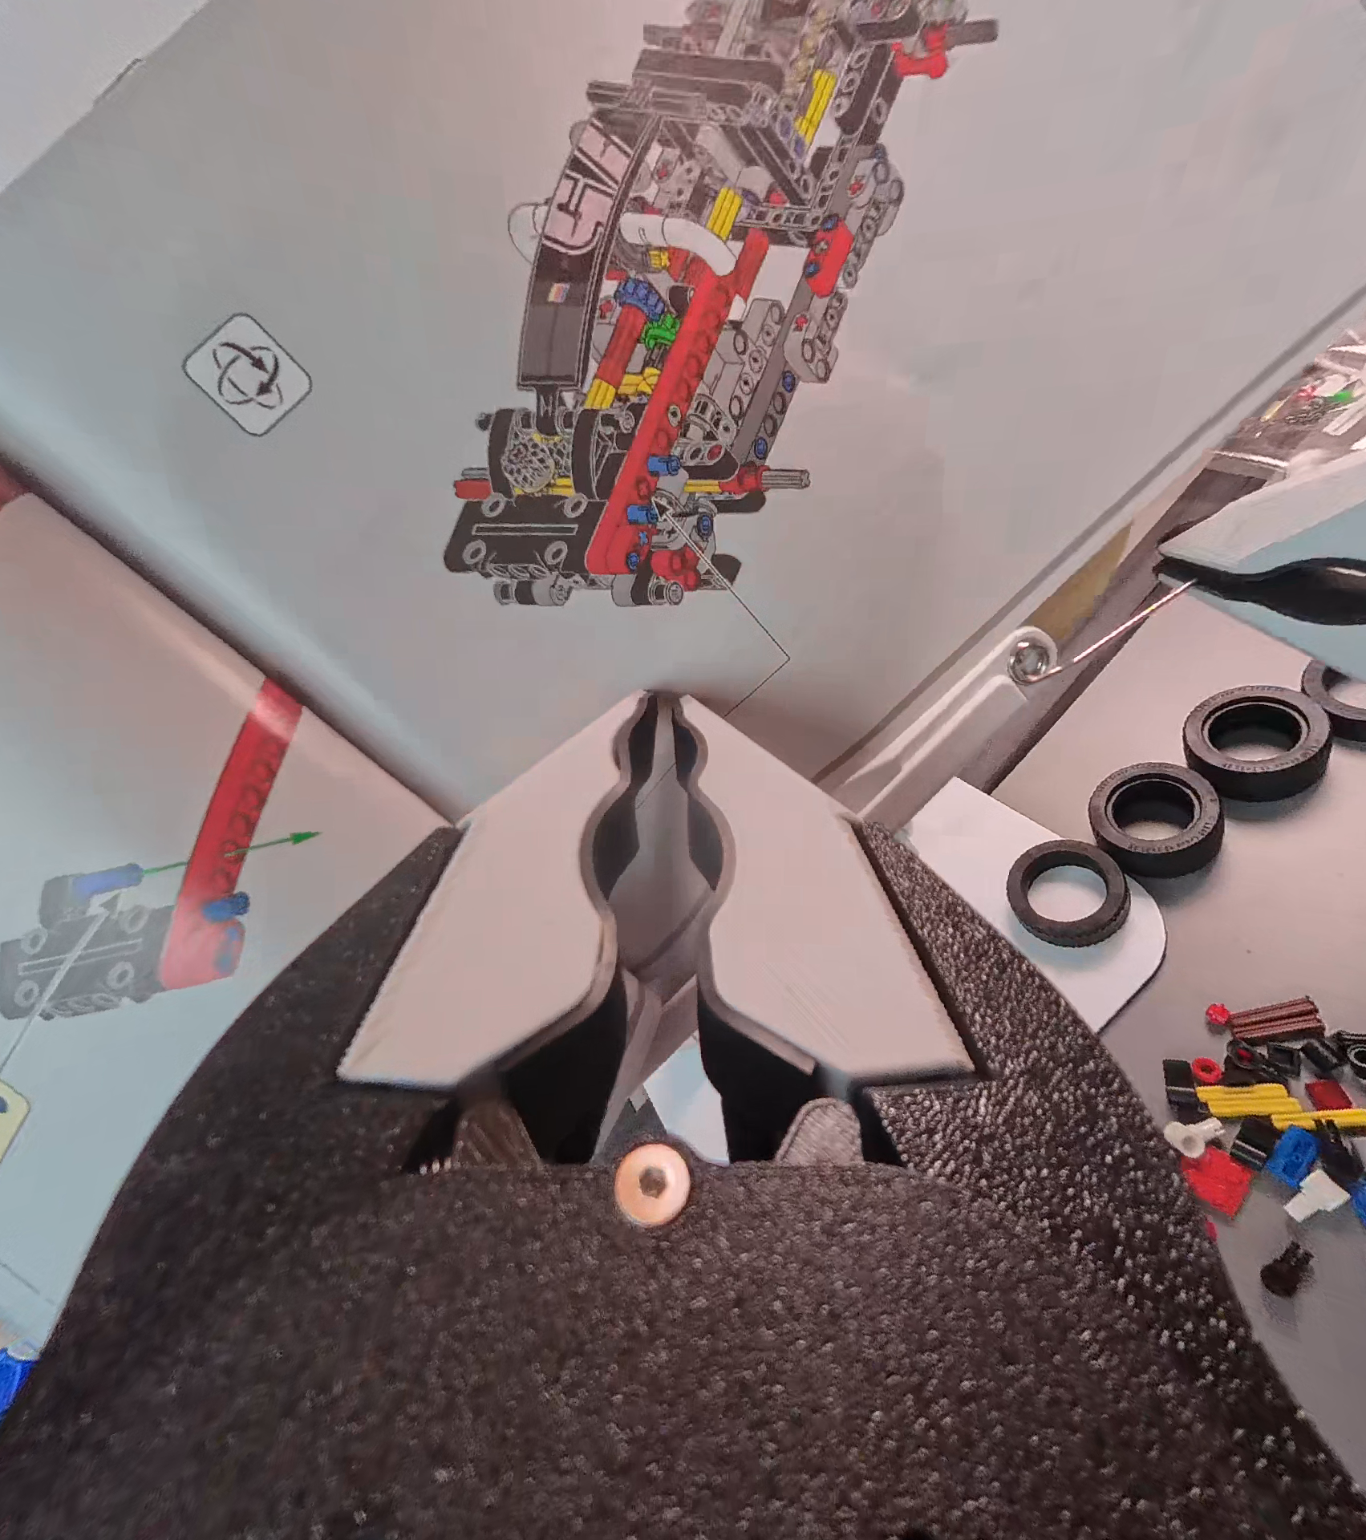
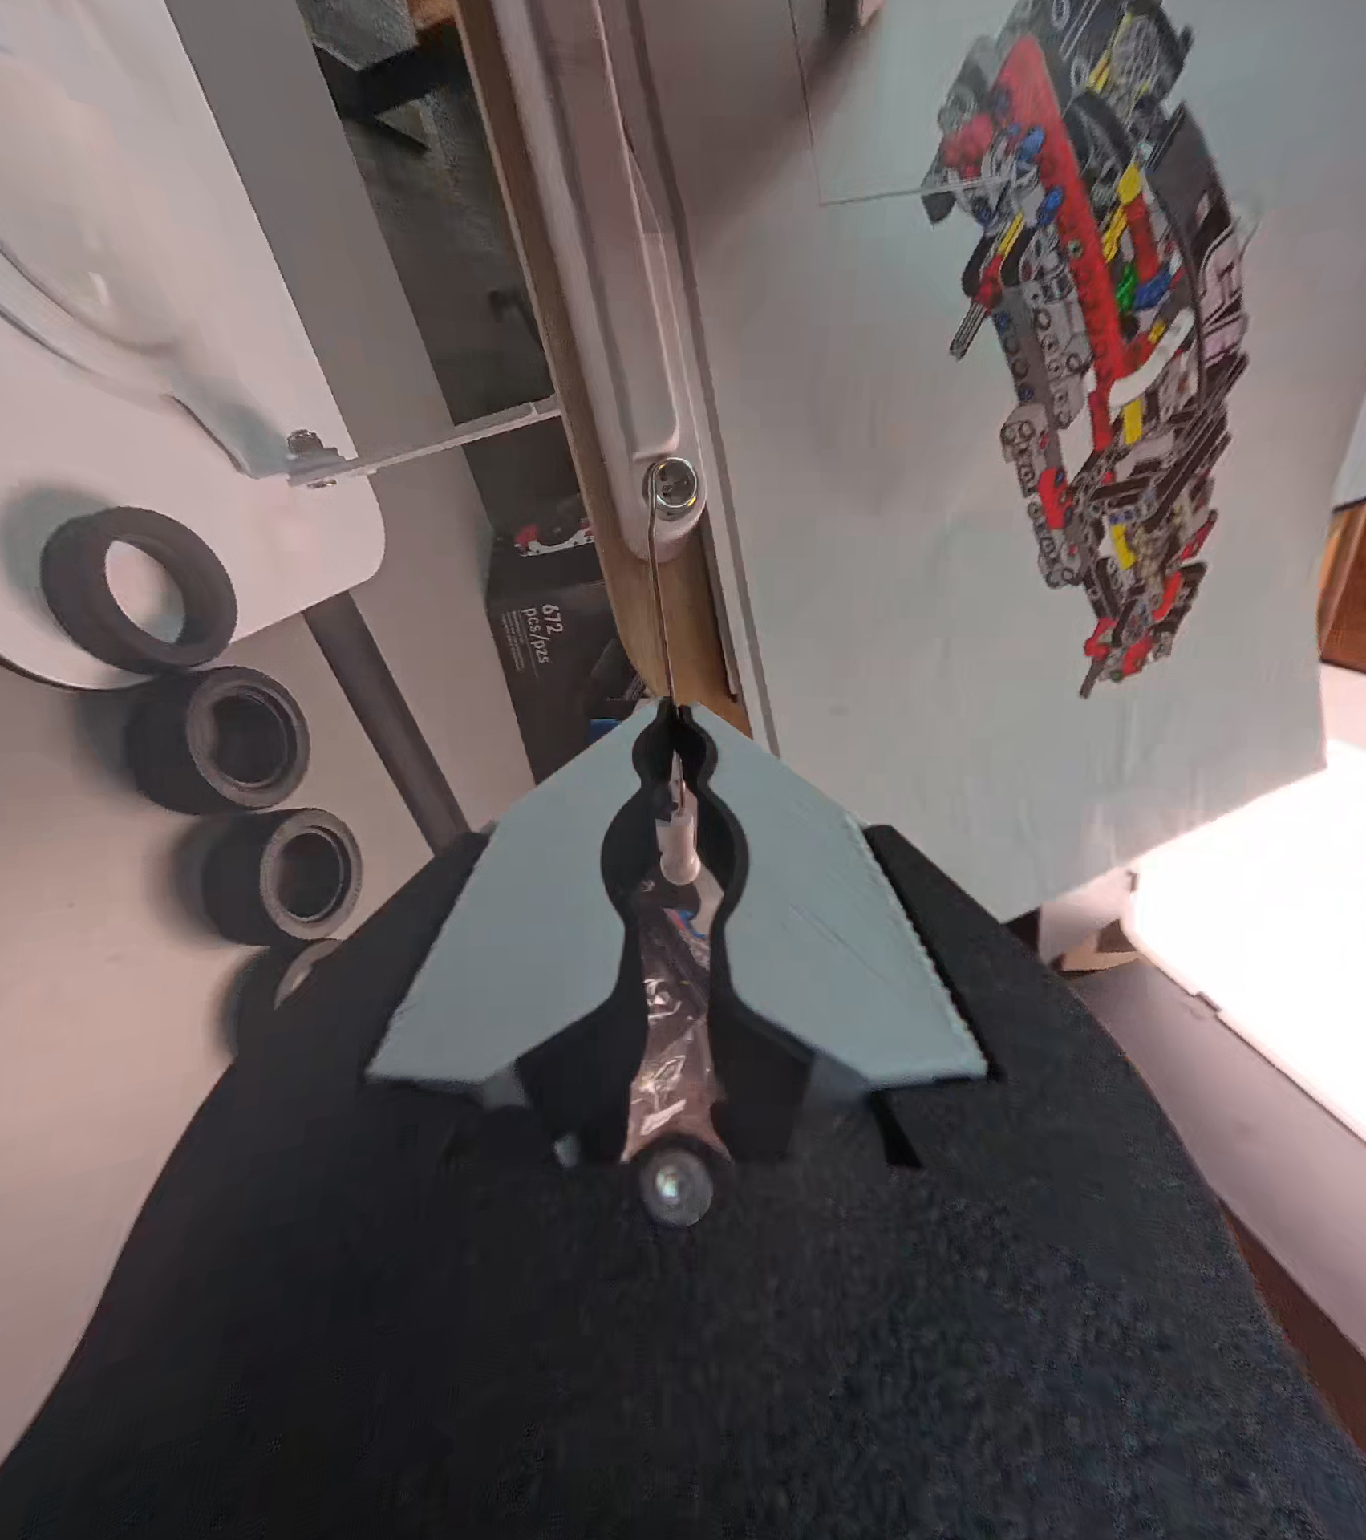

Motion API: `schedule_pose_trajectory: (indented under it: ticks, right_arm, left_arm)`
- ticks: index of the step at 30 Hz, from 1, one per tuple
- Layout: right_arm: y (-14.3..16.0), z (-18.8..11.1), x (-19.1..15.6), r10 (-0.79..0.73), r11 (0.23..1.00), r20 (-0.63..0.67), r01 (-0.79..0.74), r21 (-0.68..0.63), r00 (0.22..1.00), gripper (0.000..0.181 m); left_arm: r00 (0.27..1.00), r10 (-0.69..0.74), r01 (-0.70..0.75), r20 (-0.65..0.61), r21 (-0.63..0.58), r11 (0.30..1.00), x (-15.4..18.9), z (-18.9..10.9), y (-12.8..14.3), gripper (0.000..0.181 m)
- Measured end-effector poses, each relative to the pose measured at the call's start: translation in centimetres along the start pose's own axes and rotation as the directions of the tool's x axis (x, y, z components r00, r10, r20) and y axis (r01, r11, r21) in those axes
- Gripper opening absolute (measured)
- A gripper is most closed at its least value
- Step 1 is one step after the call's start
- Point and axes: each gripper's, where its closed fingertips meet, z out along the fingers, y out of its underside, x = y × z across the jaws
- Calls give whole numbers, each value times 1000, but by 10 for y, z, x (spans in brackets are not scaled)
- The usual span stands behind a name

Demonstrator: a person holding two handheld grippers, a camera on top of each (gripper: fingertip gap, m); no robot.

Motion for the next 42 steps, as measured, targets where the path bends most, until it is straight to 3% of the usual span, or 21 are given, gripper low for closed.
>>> schedule_pose_trajectory:
  ticks: [3, 7, 13, 21, 27, 34, 42]
  right_arm:
    - [-5, -6, 12, -128, 992, -40, 128, 15, 991, 2]
    - [-8, -6, 15, -221, 975, -1, 221, 8, 975, 1]
    - [-2, -1, 0, -62, 998, 132, 63, -4, 989, 0]
    - [0, 2, -8, 42, 999, 173, -47, 24, 984, 0]
    - [-1, -2, -5, 90, 993, 167, -102, 64, 982, 1]
    - [-3, -7, -3, 44, 995, 78, -50, 83, 996, 0]
    - [-5, -11, -13, 113, 987, 139, -126, 94, 984, 0]
  left_arm:
    - [1000, -16, 16, -7, 0, 1000, 0, 1, 1, 2]
    - [1000, 28, -28, 9, -13, 1000, 0, 3, 2, 3]
    - [997, 78, -78, 20, -23, 997, 4, 2, 1, 6]
    - [949, 315, -313, 30, -55, 948, 21, 5, -4, 4]
    - [924, 381, -382, -24, -55, 922, 40, 14, -14, 3]
    - [930, 365, -367, -34, -61, 928, 43, 17, -15, 0]
    - [942, 331, -333, -55, -33, 942, 43, 14, -15, 0]
